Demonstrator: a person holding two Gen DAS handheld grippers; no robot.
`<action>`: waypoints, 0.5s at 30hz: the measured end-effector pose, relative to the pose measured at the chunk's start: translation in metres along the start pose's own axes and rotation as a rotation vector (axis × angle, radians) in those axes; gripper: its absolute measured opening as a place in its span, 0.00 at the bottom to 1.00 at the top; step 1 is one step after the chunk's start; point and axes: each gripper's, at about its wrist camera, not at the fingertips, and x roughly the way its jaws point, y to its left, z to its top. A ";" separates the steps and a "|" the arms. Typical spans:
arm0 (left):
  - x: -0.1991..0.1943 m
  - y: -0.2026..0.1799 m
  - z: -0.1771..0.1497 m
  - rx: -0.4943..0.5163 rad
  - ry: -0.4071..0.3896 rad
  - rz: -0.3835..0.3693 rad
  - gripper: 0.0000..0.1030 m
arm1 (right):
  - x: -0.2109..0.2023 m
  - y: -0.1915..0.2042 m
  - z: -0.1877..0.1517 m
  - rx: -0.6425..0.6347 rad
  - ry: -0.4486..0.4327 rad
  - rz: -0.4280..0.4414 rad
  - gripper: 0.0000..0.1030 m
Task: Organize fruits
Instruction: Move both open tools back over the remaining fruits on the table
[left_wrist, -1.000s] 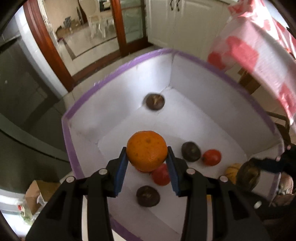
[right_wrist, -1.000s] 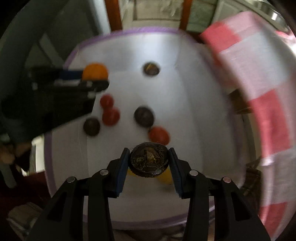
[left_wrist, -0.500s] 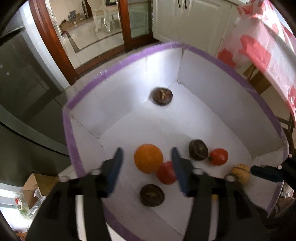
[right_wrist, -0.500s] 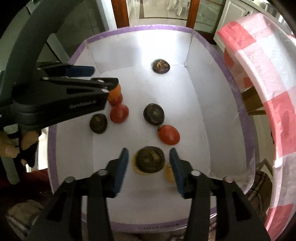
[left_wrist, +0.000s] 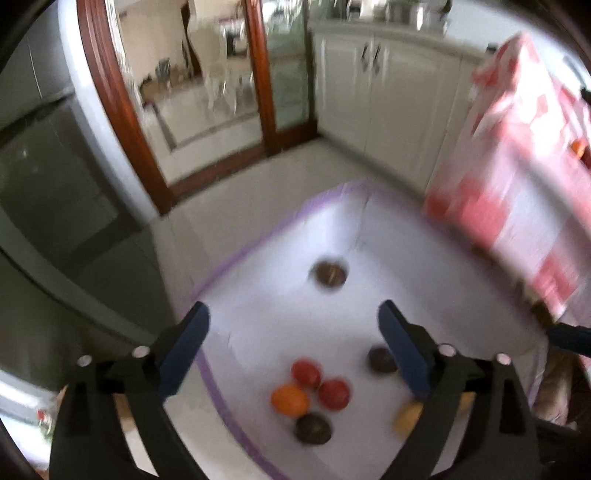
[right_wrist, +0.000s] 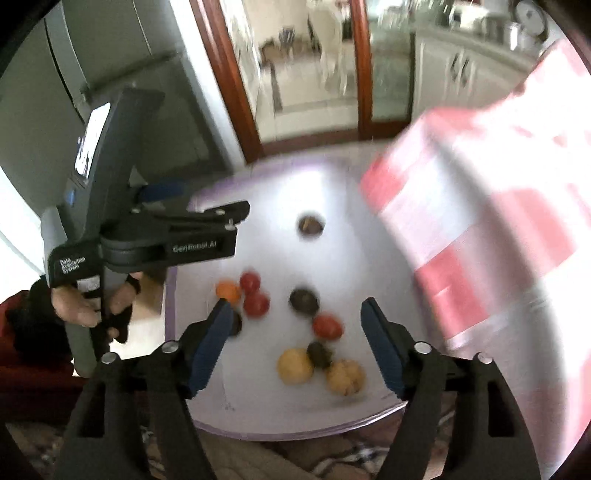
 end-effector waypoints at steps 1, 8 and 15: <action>-0.014 -0.006 0.010 0.003 -0.060 -0.014 0.99 | -0.013 -0.004 0.004 0.008 -0.036 -0.009 0.70; -0.075 -0.083 0.072 0.119 -0.291 -0.120 0.99 | -0.110 -0.063 0.011 0.146 -0.320 -0.187 0.80; -0.104 -0.223 0.106 0.314 -0.317 -0.327 0.99 | -0.184 -0.170 -0.041 0.419 -0.423 -0.406 0.84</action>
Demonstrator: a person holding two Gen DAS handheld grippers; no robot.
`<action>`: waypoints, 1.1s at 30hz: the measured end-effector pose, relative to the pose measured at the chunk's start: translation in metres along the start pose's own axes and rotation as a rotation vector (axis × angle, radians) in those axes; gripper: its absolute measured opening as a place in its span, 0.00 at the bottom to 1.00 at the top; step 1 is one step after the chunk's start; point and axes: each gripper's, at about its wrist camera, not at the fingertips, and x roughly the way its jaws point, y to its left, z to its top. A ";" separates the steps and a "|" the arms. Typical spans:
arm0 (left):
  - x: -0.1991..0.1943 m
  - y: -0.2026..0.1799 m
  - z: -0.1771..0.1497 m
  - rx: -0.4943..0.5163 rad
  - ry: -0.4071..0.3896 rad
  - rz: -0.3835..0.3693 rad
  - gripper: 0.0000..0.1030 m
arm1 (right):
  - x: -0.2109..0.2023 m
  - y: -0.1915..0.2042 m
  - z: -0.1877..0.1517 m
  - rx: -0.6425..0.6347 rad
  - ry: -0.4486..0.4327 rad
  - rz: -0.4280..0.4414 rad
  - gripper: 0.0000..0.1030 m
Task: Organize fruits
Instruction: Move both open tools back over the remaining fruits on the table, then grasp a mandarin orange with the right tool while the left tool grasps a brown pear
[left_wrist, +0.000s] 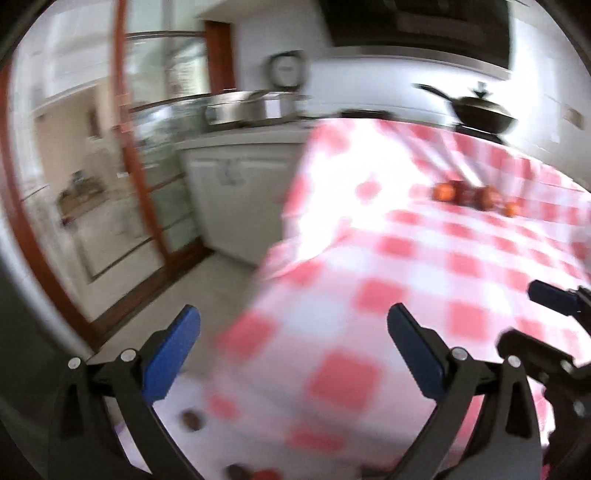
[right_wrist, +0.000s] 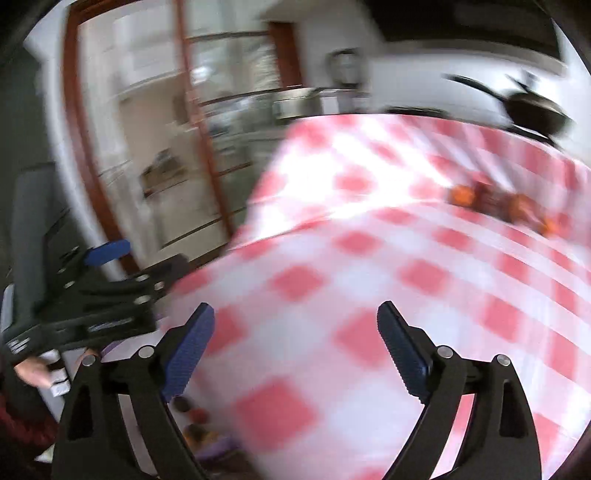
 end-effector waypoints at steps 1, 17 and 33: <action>0.012 -0.021 0.009 0.021 0.008 -0.040 0.99 | -0.001 -0.017 0.000 0.032 0.000 -0.028 0.84; 0.212 -0.232 0.081 -0.021 0.255 -0.338 0.98 | 0.043 -0.300 0.032 0.411 0.033 -0.489 0.84; 0.229 -0.217 0.081 -0.184 0.270 -0.437 0.98 | 0.158 -0.405 0.100 0.401 0.166 -0.561 0.70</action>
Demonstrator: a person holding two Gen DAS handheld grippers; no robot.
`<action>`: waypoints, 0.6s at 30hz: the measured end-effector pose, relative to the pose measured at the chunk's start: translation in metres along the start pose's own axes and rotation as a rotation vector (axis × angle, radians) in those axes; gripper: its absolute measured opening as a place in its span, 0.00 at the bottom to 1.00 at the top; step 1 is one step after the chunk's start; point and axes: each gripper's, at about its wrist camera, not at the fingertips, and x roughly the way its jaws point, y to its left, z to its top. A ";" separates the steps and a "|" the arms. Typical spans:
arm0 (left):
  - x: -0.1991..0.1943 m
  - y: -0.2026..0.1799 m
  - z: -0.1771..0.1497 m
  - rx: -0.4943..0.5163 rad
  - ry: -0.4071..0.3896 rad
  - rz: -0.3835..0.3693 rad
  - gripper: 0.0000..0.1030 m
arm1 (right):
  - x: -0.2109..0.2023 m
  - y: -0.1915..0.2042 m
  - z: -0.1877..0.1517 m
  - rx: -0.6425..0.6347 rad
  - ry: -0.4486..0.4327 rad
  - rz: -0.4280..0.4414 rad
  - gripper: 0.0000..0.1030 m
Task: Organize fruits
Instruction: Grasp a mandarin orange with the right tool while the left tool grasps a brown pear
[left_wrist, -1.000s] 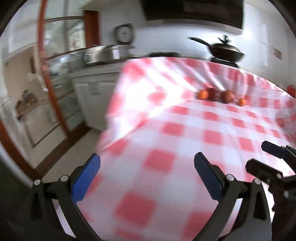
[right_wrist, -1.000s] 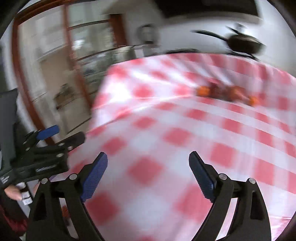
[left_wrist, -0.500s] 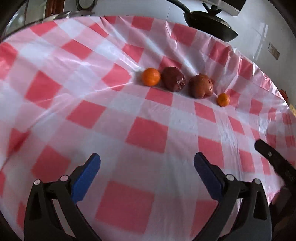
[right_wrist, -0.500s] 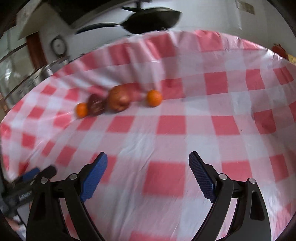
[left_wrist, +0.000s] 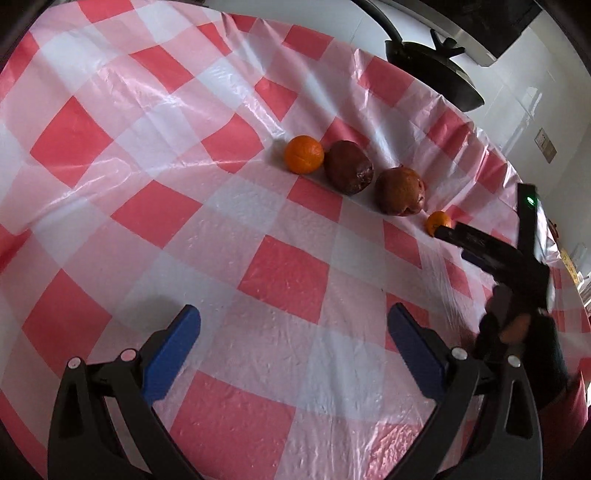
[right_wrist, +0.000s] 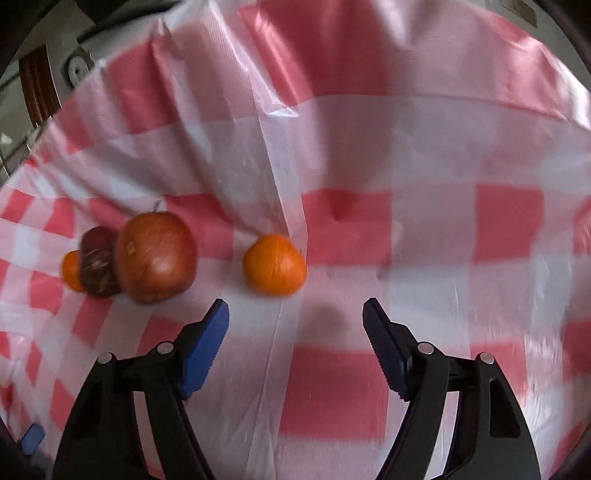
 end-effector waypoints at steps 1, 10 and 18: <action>0.001 0.000 0.000 0.001 0.001 0.003 0.98 | 0.005 0.002 0.005 -0.007 0.003 -0.003 0.68; 0.002 -0.005 0.000 0.025 0.014 0.037 0.98 | 0.022 0.011 0.015 -0.032 0.038 -0.033 0.36; 0.002 -0.007 0.000 0.038 0.021 0.055 0.98 | -0.041 -0.029 -0.036 0.219 -0.092 0.051 0.36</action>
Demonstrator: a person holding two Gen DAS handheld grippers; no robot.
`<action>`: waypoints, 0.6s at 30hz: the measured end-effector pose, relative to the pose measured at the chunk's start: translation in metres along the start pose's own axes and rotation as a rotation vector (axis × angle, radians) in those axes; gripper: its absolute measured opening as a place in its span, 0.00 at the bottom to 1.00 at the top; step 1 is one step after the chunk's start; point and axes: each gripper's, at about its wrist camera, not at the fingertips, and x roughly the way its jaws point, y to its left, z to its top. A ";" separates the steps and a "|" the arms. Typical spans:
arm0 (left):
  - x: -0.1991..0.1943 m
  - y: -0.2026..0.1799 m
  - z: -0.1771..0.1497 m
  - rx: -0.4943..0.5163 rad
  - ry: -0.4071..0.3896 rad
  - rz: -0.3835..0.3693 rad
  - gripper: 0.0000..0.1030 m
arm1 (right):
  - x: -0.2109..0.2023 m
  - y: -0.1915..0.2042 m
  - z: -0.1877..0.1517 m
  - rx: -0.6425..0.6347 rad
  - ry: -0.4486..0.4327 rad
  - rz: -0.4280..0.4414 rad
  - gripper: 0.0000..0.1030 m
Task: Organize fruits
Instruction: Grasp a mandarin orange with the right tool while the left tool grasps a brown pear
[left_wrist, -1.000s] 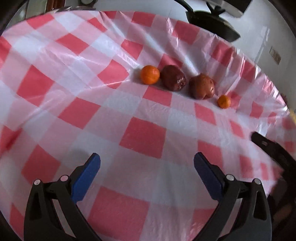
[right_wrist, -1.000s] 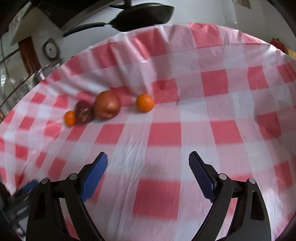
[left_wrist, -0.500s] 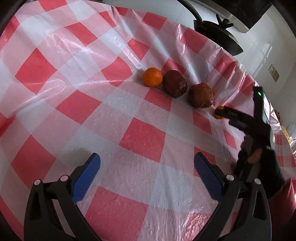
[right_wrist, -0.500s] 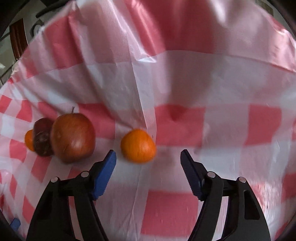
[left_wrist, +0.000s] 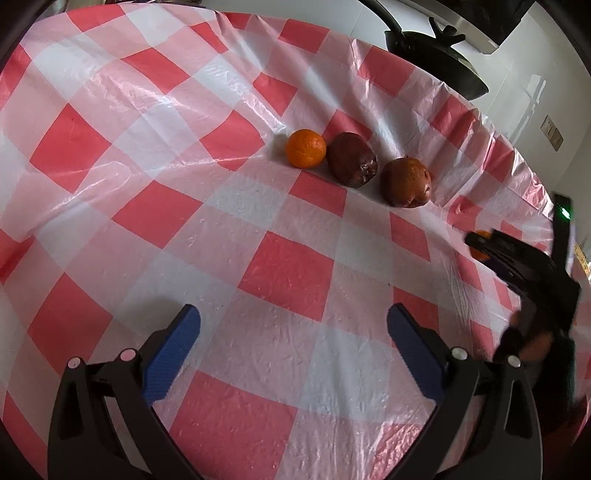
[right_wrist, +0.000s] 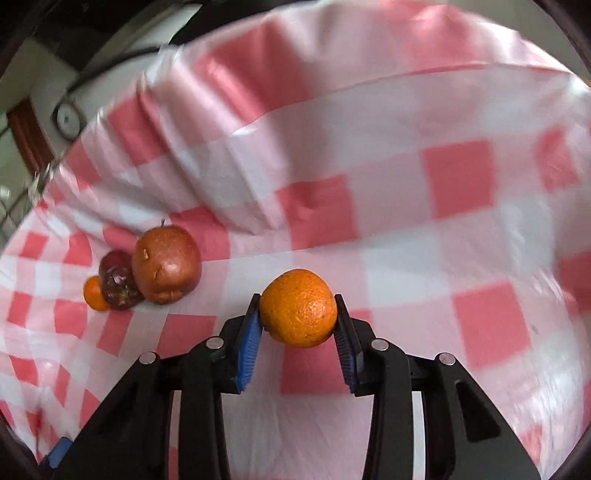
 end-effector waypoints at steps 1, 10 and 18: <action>0.000 -0.001 0.000 0.002 0.002 0.004 0.98 | -0.004 -0.005 -0.002 0.025 -0.011 0.000 0.36; 0.012 -0.029 0.006 0.141 0.062 0.018 0.98 | -0.009 -0.033 -0.003 0.179 -0.047 0.100 0.36; 0.060 -0.141 0.064 0.736 -0.020 0.016 0.98 | -0.010 -0.036 -0.005 0.173 -0.040 0.125 0.36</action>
